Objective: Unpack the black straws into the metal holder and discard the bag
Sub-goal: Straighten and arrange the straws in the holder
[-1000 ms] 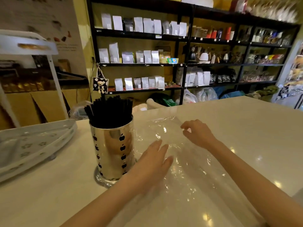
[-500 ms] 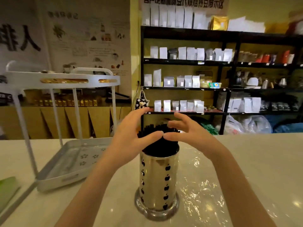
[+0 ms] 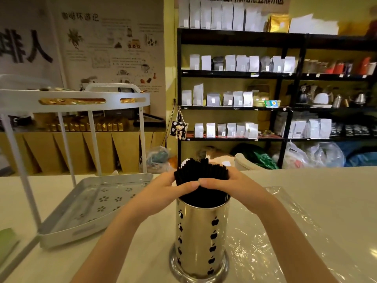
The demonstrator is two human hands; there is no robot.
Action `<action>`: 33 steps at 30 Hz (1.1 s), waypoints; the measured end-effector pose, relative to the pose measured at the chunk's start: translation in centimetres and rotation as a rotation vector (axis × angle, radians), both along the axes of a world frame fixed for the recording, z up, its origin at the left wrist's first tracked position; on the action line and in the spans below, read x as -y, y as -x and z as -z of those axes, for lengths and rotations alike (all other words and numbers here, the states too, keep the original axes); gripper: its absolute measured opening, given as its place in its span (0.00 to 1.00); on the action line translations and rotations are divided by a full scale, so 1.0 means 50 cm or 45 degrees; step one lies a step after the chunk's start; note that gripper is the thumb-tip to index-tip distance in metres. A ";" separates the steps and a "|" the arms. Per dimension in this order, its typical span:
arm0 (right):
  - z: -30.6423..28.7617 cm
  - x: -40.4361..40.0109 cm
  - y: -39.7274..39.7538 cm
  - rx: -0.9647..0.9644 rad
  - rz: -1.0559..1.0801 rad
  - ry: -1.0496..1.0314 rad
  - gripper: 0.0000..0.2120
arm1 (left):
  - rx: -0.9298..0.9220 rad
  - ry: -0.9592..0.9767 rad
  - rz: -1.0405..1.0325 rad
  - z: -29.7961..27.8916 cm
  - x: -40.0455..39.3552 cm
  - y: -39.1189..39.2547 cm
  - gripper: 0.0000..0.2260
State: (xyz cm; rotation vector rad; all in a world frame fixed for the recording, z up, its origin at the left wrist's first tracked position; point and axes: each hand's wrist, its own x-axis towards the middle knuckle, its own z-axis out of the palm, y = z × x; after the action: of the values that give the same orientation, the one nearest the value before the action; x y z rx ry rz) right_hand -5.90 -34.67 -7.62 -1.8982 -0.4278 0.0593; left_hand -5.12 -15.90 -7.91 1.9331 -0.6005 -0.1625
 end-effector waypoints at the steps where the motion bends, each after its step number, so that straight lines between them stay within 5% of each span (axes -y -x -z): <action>1: -0.002 0.000 0.003 0.018 -0.013 0.013 0.10 | 0.016 0.005 0.022 -0.002 0.000 0.002 0.10; 10: -0.029 0.010 0.030 0.154 -0.099 -0.021 0.09 | 0.173 0.169 0.119 -0.014 0.021 0.023 0.15; 14: -0.033 0.016 0.044 0.133 -0.187 0.264 0.14 | 0.152 -0.050 0.201 -0.020 0.004 0.025 0.16; 20: -0.059 0.041 0.077 0.189 -0.137 0.562 0.27 | 0.257 -0.440 0.230 -0.044 -0.013 0.049 0.29; 25: -0.084 0.056 0.108 0.374 0.106 0.517 0.20 | 0.477 -0.539 -0.005 -0.061 -0.006 0.080 0.43; 33: -0.080 0.035 0.108 0.522 0.228 0.439 0.12 | 0.823 -0.438 -0.113 -0.058 0.032 0.121 0.26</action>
State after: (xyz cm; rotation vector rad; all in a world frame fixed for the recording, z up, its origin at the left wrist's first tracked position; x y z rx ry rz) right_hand -11.32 -36.42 -3.61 -2.2879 -0.5459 -0.4045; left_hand -11.15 -17.49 -5.00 2.3481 -0.9506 0.4635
